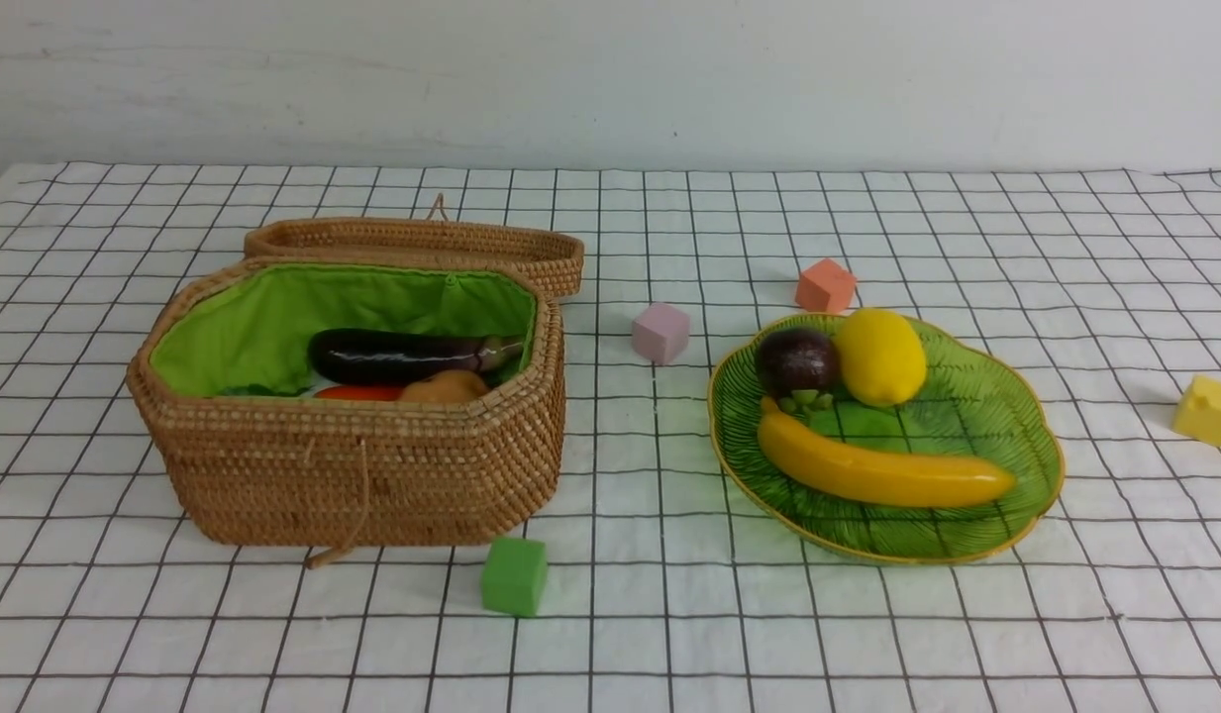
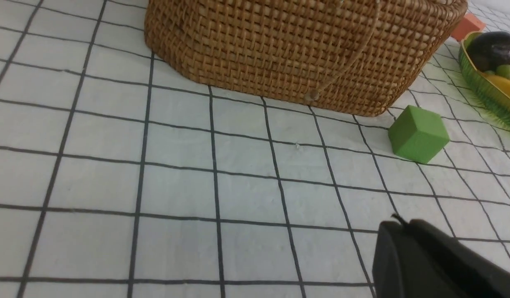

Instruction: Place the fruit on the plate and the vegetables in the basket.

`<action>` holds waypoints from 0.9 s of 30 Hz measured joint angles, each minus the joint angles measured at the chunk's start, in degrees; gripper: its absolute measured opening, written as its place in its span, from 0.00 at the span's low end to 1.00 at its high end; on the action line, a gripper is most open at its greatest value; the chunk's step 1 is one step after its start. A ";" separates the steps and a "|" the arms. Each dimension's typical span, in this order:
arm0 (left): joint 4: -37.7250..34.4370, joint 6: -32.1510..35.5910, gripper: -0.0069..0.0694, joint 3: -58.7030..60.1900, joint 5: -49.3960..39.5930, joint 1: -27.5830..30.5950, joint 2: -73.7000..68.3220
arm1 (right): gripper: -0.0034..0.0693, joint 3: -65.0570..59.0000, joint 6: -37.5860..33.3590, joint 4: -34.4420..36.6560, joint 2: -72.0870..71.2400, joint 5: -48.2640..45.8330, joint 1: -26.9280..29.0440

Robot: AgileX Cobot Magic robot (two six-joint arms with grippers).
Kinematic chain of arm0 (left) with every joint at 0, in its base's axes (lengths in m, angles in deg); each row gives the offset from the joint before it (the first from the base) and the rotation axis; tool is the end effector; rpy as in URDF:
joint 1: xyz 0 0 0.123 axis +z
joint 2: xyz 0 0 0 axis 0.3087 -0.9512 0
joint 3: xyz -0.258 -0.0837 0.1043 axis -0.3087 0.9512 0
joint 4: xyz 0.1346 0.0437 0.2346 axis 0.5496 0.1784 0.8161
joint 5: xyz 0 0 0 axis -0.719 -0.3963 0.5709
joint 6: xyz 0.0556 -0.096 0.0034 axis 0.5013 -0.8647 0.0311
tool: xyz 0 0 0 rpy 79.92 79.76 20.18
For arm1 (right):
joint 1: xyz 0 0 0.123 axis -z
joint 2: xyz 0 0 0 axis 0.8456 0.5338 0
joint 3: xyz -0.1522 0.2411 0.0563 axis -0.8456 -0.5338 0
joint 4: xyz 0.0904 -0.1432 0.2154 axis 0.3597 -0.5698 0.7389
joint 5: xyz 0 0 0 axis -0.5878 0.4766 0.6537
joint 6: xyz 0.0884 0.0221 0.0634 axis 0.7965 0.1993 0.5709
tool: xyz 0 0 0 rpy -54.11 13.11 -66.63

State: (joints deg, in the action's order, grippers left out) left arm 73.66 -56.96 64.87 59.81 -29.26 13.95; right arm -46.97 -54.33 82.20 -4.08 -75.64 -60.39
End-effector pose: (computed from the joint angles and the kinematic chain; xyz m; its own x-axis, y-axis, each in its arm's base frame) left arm 0.0857 -0.0225 0.1629 -0.3616 -0.2585 -0.8958 0.1296 0.9375 -0.3229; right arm 0.0879 0.0086 0.1685 -0.3025 0.0684 -0.9507 -0.0606 0.9940 0.0908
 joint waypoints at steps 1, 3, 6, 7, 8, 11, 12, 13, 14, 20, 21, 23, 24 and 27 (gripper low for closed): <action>0.47 -0.06 0.07 0.00 0.00 0.00 0.00 | 0.08 0.00 0.00 0.00 0.00 0.00 0.00; 1.26 -0.06 0.07 0.00 0.00 0.00 0.00 | 0.08 0.00 0.00 0.00 0.00 0.00 0.00; 1.72 -0.06 0.07 0.00 0.00 0.00 0.00 | 0.09 0.00 0.00 0.00 0.00 0.00 0.00; 1.79 -0.06 0.07 0.00 0.00 0.00 0.00 | 0.09 0.00 0.00 0.00 0.00 0.00 0.00; 1.82 -0.06 0.07 0.00 0.00 0.00 0.00 | 0.10 0.00 0.00 0.00 0.00 0.00 0.00; 1.86 -0.06 0.07 0.00 0.00 0.00 0.00 | 0.10 0.00 0.00 0.00 0.00 0.00 0.00; 1.92 -0.06 0.07 0.00 0.00 0.00 0.00 | 0.10 0.00 0.00 0.00 0.00 0.00 0.00; 1.97 -0.06 0.07 0.00 0.00 0.00 0.00 | 0.10 0.00 0.00 0.00 0.00 0.00 0.00; 1.97 -0.06 0.07 0.00 0.00 0.00 0.00 | 0.10 0.00 0.00 0.00 0.00 0.00 0.00; 1.97 -0.11 0.07 0.00 0.00 0.00 0.00 | 0.11 0.00 0.00 0.00 0.00 0.00 0.00; 1.97 -0.11 0.07 0.00 0.00 0.00 0.00 | 0.11 0.00 0.00 0.00 0.00 0.00 0.00; 1.97 -0.11 0.07 0.00 0.00 0.00 0.00 | 0.11 0.00 0.00 0.00 0.00 0.00 0.00; 1.97 -0.11 0.07 0.00 0.00 0.00 0.00 | 0.11 0.00 0.00 0.00 0.00 0.00 0.00; 1.97 -0.17 0.07 0.00 0.00 0.00 0.00 | 0.11 0.00 0.00 0.00 0.00 0.00 0.00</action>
State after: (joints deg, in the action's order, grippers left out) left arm 75.63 -57.13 64.87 59.81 -29.26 13.95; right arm -46.97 -54.33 82.20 -4.08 -75.64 -60.39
